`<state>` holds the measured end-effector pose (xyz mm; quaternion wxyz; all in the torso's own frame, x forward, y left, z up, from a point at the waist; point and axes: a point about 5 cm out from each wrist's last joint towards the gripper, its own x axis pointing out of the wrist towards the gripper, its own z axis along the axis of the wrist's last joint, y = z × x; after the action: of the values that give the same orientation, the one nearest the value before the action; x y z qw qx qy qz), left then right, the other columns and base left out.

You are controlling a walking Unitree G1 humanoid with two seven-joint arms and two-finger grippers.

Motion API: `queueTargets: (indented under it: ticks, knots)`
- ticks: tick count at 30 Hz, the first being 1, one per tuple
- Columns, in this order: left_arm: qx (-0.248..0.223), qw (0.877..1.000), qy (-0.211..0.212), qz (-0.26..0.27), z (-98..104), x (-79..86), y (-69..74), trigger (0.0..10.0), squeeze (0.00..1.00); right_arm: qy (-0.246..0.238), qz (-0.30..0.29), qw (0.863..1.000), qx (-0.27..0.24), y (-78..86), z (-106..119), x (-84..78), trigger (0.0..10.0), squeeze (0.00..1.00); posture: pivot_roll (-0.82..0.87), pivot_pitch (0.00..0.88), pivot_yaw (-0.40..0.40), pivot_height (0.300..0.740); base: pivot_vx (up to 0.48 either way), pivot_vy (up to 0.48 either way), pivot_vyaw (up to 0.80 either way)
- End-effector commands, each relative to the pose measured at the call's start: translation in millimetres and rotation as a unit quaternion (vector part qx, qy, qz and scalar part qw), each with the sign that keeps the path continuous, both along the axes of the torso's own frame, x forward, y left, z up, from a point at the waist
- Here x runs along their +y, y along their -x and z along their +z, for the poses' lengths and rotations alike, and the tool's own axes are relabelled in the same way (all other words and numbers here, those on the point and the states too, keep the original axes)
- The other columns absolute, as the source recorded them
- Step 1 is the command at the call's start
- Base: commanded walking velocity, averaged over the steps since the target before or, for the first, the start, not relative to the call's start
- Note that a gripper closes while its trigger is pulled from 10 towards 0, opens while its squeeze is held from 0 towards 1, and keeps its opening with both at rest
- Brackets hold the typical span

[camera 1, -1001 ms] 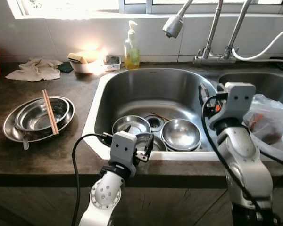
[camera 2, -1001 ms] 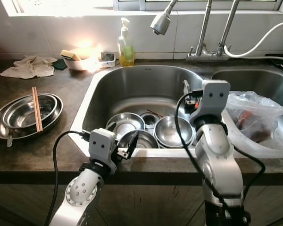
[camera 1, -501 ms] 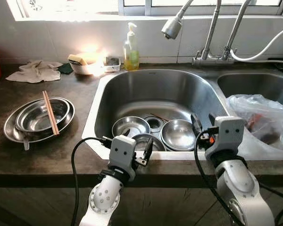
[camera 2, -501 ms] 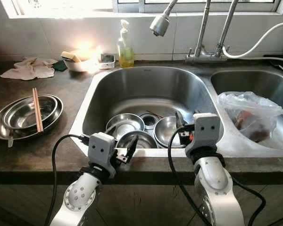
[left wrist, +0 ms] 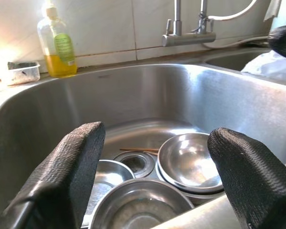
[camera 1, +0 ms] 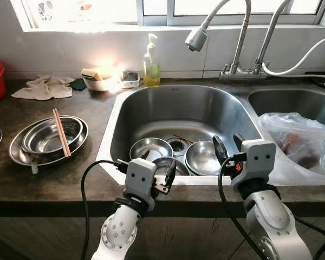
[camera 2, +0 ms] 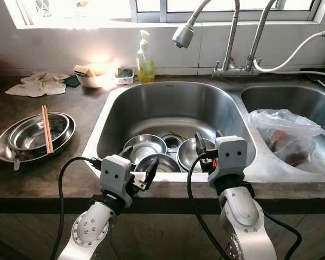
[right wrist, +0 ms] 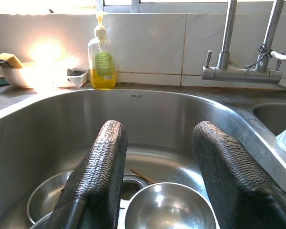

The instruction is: Kitchen organization

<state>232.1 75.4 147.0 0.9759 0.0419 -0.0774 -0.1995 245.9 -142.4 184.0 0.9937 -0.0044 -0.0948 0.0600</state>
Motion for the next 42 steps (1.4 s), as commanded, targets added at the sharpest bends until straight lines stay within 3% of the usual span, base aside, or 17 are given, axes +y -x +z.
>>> queueTargets:
  ticks: [1, 28, 34, 42]
  knots:
    - [0.000, 1.000, -0.002, -0.001, -0.9, -0.1, 1.4, 10.0, 0.00, -0.002, -0.002, 1.000, -0.006, -1.2, 1.8, 1.4, 10.0, 0.00, 0.04, 0.010, -0.022, 0.740, -0.304, 0.000, 0.00]
    - [0.005, 1.000, -0.006, 0.001, -1.4, -0.2, -0.1, 10.0, 0.00, -0.011, -0.005, 1.000, -0.005, -3.7, 2.8, 8.9, 10.0, 0.00, 0.05, 0.037, -0.017, 0.740, -0.262, 0.000, 0.00]
    - [0.007, 1.000, -0.005, 0.005, -2.0, 0.9, -1.3, 10.0, 0.00, -0.003, -0.005, 1.000, -0.007, -4.1, 3.0, 9.9, 10.0, 0.00, 0.05, 0.036, -0.018, 0.740, 0.000, 0.000, 0.00]
    - [0.002, 1.000, -0.010, 0.004, -1.6, 0.6, -1.3, 10.0, 0.00, 0.003, -0.006, 1.000, -0.009, -6.0, 3.3, 9.7, 10.0, 0.00, 0.05, 0.037, -0.018, 0.740, 0.000, 0.000, 0.70]
